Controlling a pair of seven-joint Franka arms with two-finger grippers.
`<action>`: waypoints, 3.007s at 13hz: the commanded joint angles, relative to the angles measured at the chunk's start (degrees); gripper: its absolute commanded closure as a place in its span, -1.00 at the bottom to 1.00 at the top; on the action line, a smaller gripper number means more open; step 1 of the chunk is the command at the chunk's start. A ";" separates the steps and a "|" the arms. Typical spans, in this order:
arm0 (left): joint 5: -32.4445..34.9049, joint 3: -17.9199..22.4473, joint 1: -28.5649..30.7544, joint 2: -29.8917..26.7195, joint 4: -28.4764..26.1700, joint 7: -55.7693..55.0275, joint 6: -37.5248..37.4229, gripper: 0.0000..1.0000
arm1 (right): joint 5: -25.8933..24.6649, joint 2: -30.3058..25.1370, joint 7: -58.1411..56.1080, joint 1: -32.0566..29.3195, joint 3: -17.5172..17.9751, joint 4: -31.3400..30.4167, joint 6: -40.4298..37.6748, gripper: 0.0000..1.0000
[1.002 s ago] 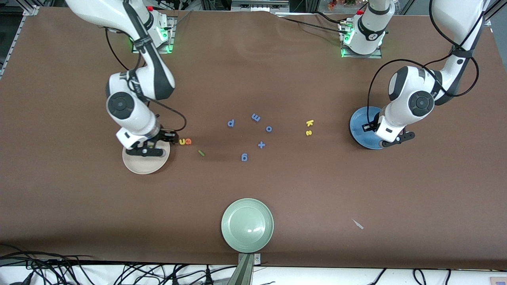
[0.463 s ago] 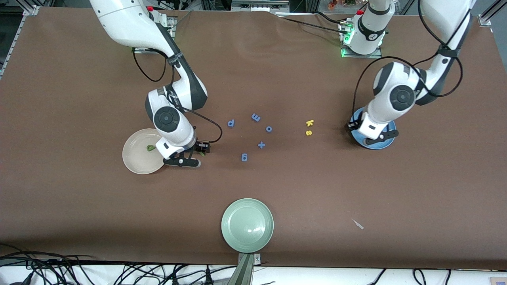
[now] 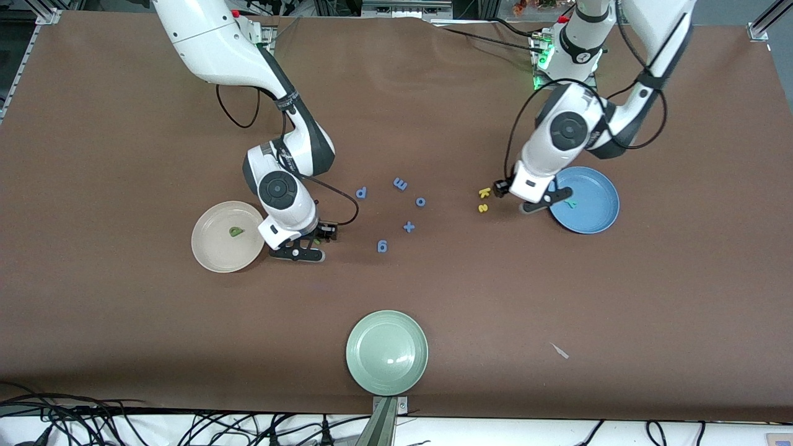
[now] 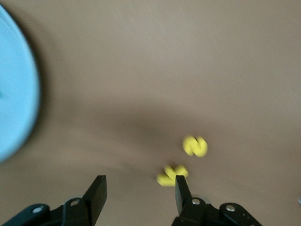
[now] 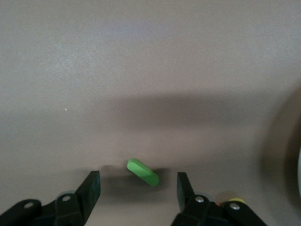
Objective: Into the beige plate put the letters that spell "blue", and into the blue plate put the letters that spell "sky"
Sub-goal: 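Grasp the green stick with the right gripper while the left gripper reaches the yellow k, then release the green stick in the white plate with the right gripper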
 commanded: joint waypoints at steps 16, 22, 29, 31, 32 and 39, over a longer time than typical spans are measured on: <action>11.63 1.82 -3.37 9.45 2.42 -6.77 5.30 -0.23 | -0.31 -2.51 -5.64 -0.35 -2.94 -0.54 -3.83 1.00; 12.77 1.99 -3.29 9.71 2.34 -6.77 5.30 -0.13 | 0.05 -8.31 -19.79 -0.35 -13.13 -1.74 -15.11 1.00; 14.70 2.96 -3.46 11.02 3.04 -7.21 5.30 -0.13 | 0.66 -13.24 -26.48 -0.70 -17.19 -18.91 2.47 -0.17; 14.79 2.96 -3.29 10.94 3.13 -7.21 5.30 -0.13 | 0.84 -13.24 -25.87 -0.61 -16.84 -17.77 1.16 -0.28; 14.70 2.96 -3.29 11.03 3.21 -7.21 5.30 -0.13 | 2.32 -13.24 -25.78 -0.53 -16.66 -16.46 -0.41 -0.28; 14.79 2.96 -3.46 11.03 3.21 -8.00 5.30 0.41 | 7.78 -10.09 -9.18 3.08 -11.39 -10.03 -4.21 -0.28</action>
